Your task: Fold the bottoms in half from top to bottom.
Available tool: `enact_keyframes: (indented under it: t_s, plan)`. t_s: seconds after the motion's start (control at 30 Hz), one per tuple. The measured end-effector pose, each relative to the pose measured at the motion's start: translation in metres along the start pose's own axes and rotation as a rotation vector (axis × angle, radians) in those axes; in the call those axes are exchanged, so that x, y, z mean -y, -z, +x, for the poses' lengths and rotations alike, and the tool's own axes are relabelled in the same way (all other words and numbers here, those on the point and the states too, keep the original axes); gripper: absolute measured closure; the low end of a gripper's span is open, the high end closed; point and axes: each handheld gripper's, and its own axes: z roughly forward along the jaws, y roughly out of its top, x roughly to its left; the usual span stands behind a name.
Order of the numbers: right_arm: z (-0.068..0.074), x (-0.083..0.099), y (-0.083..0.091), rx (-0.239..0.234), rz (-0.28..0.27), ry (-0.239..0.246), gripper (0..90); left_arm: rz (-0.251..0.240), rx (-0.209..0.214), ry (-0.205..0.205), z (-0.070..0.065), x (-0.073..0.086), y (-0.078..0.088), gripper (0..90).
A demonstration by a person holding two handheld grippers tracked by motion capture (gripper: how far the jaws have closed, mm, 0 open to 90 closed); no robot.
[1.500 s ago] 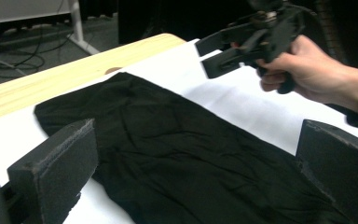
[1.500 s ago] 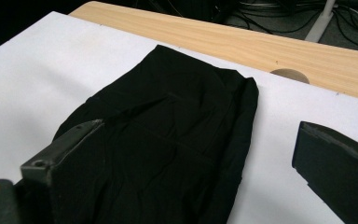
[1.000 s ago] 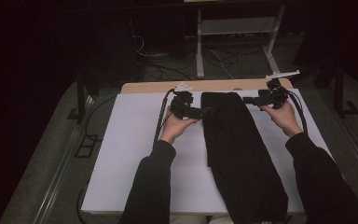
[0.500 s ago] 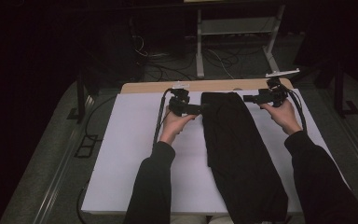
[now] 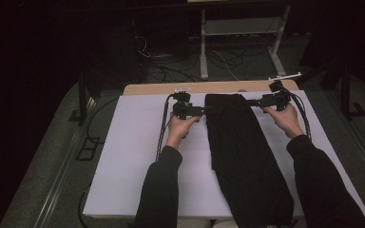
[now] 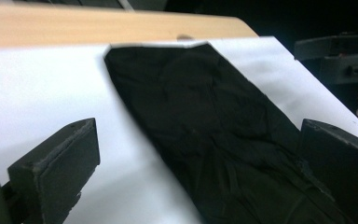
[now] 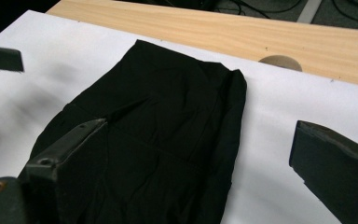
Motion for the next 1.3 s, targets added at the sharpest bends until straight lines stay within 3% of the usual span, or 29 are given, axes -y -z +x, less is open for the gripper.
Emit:
enact_keyframes:
  t_s: [0.1, 0.27, 0.47, 0.7, 0.9, 1.0, 1.3]
  plan:
    - [-0.002, 0.001, -0.003, 0.001, 0.012, -0.01, 5.1, 0.008, 0.005, 0.034, 0.005, 0.005, -0.007, 0.0]
    - [-0.005, 0.005, -0.009, -0.015, 0.044, -0.026, 8.2, 0.034, -0.023, 0.047, 0.01, 0.011, -0.016, 0.4]
    - [-0.003, 0.006, -0.014, -0.024, 0.071, -0.022, 12.0, 0.05, -0.052, 0.063, 0.012, 0.015, -0.023, 8.2]
    - [0.0, 0.008, -0.021, -0.028, 0.093, -0.023, 13.2, 0.065, -0.061, 0.075, 0.012, 0.017, -0.026, 10.6]
    - [0.001, 0.011, -0.028, -0.03, 0.117, -0.041, 13.3, 0.061, -0.054, 0.084, 0.011, 0.018, -0.031, 13.8]
    - [-0.001, 0.012, -0.031, -0.035, 0.123, -0.063, 13.8, 0.049, -0.028, 0.114, 0.011, 0.017, -0.031, 17.4]
    - [-0.004, 0.016, -0.036, -0.04, 0.155, -0.075, 23.4, 0.049, 0.007, 0.104, 0.007, 0.019, -0.035, 25.3]
